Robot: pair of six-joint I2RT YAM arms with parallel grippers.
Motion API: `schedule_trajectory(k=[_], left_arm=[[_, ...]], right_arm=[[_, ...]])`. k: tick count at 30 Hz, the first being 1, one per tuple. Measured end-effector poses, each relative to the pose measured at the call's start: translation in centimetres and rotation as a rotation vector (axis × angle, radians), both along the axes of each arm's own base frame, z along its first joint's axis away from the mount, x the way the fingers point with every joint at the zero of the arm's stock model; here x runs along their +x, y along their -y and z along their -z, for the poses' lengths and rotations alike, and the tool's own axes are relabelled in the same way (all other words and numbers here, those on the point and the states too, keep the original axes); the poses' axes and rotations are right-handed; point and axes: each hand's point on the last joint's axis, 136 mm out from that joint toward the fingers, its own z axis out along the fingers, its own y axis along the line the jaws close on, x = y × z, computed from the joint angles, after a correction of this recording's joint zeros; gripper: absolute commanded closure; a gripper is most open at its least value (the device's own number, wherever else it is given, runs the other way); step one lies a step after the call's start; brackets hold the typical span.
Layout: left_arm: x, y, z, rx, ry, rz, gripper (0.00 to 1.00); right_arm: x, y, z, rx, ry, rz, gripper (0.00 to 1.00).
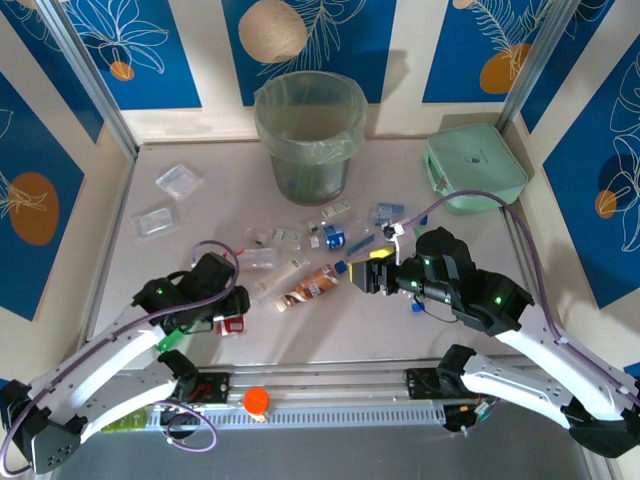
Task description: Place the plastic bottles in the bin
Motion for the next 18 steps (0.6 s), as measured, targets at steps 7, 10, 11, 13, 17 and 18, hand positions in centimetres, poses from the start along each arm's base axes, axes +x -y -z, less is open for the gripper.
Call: schedule_trajectory(k=[7,10,11,13,17,18], left_arm=[[2.1,4.8,-7.1,-0.133,0.213,0.279,0.54],[3.7,7.4,-10.2,-0.199,0.315,0.366,0.59],[4.4,8.3,-11.1,-0.223,0.347,0.387,0.59],[5.9,10.2,-13.0,-0.264,0.406,0.419,0.57],[9.7,13.4,-17.1,-0.309,0.53,0.438,0.57],[10.7,14.0,-18.1,-0.312,0.565,0.433,0.58]], right_arm=[[0.4,1.5,-1.1,0.029,0.033,0.063,0.33],[0.5,2.1,-1.4,0.039,0.043,0.085,0.33],[0.7,2.3,-1.5,0.041,0.047,0.097,0.33],[0.9,2.7,-1.7,0.042,0.057,0.124,0.33],[1.3,4.0,-1.9,0.037,0.079,0.183,0.33],[1.4,4.3,-1.9,0.035,0.084,0.196,0.33]])
